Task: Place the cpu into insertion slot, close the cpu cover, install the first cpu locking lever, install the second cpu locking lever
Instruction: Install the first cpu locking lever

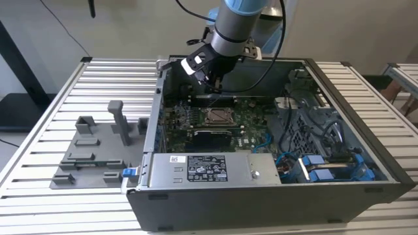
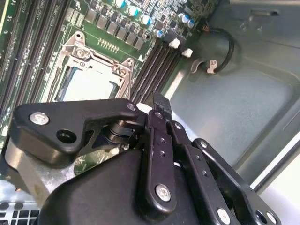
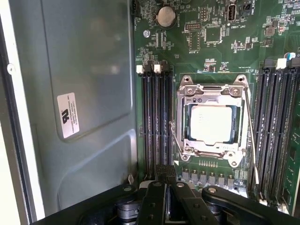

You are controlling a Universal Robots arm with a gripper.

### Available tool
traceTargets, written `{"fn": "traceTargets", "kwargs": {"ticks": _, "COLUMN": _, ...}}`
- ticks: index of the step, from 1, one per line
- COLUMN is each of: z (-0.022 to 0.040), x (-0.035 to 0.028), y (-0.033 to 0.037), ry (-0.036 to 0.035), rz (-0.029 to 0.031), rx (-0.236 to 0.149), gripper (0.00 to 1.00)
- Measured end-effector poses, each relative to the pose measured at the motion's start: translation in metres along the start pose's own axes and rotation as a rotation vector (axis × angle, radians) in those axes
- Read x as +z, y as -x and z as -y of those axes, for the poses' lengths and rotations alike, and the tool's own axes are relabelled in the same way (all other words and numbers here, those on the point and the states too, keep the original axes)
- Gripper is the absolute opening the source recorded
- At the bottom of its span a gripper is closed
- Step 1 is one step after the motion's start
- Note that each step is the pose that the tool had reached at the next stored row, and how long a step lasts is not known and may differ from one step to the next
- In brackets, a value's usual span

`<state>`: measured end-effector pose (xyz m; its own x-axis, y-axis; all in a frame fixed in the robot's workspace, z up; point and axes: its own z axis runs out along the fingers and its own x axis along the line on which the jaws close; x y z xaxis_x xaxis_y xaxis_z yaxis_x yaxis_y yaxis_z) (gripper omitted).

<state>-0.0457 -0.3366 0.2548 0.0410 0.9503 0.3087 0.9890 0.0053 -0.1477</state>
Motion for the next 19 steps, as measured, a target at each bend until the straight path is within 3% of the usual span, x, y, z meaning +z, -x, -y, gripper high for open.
{"fn": "traceTargets", "kwargs": {"ticks": 3, "z": 0.0000, "x": 0.0000, "y": 0.0000, "ry": -0.0092, "rz": 0.0058, "rx": -0.038, "gripper": 0.11}}
{"fn": "traceTargets", "kwargs": {"ticks": 10, "z": 0.0000, "x": 0.0001, "y": 0.0000, "ry": -0.0155, "rz": 0.0223, "rx": -0.150, "gripper": 0.11}}
{"fn": "traceTargets", "kwargs": {"ticks": 14, "z": 0.0002, "x": 0.0000, "y": 0.0000, "ry": -0.0168, "rz": 0.0225, "rx": -0.154, "gripper": 0.11}}
{"fn": "traceTargets", "kwargs": {"ticks": 16, "z": 0.0001, "x": 0.0000, "y": -0.0001, "ry": -0.0179, "rz": 0.0182, "rx": -0.159, "gripper": 0.11}}
{"fn": "traceTargets", "kwargs": {"ticks": 19, "z": 0.0001, "x": 0.0000, "y": 0.0000, "ry": -0.0295, "rz": 0.0164, "rx": -0.198, "gripper": 0.11}}
